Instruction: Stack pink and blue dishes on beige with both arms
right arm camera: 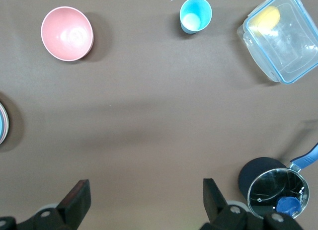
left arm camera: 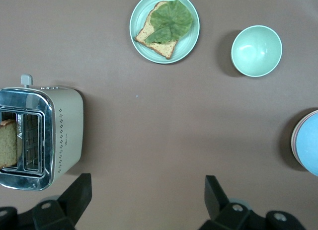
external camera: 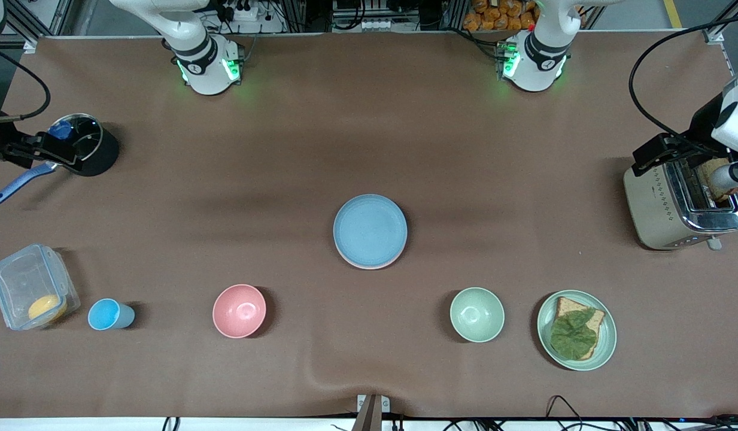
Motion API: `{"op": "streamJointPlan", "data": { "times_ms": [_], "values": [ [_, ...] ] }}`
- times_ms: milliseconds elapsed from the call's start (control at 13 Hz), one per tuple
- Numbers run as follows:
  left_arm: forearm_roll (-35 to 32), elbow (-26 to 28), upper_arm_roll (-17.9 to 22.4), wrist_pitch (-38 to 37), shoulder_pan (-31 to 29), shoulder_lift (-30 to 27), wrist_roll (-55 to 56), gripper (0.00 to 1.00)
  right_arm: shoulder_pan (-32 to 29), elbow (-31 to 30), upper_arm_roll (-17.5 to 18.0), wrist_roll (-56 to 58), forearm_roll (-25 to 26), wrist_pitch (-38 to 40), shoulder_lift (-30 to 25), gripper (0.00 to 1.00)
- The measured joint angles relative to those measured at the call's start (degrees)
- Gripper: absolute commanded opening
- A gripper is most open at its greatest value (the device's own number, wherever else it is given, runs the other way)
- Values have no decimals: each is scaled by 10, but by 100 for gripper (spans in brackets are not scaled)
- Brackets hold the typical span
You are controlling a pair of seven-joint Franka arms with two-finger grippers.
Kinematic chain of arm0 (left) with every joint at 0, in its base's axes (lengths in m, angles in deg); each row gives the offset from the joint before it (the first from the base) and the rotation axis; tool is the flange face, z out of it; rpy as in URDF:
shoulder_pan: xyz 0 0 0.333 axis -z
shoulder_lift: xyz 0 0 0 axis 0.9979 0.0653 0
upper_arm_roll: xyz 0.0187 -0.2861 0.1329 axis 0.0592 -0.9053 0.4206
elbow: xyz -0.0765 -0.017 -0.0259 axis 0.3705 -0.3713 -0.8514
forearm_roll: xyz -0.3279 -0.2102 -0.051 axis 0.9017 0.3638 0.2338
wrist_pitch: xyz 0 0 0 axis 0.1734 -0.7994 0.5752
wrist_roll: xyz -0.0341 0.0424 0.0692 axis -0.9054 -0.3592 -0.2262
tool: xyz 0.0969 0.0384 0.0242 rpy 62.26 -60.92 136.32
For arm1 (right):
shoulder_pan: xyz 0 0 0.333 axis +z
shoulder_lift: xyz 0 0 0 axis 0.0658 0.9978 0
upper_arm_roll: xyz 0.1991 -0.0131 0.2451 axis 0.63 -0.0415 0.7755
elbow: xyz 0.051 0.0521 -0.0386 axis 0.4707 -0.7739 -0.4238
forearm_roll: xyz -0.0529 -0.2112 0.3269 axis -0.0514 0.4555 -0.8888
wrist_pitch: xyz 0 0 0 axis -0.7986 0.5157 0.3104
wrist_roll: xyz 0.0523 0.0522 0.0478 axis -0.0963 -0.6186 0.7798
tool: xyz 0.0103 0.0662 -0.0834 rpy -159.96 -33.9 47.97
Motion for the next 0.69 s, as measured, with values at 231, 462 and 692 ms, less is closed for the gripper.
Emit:
{"op": "streamJointPlan", "data": {
  "times_ms": [231, 462, 692],
  "values": [
    [0, 0, -6, 0, 4, 0, -7, 100, 0, 0, 0, 0, 0, -1, 0, 100],
    [0, 0, -20, 0, 6, 0, -7, 100, 0, 0, 0, -1, 0, -1, 0, 100],
    [0, 0, -21, 0, 6, 0, -22, 100, 0, 0, 0, -1, 0, -1, 0, 100]
  ]
}}
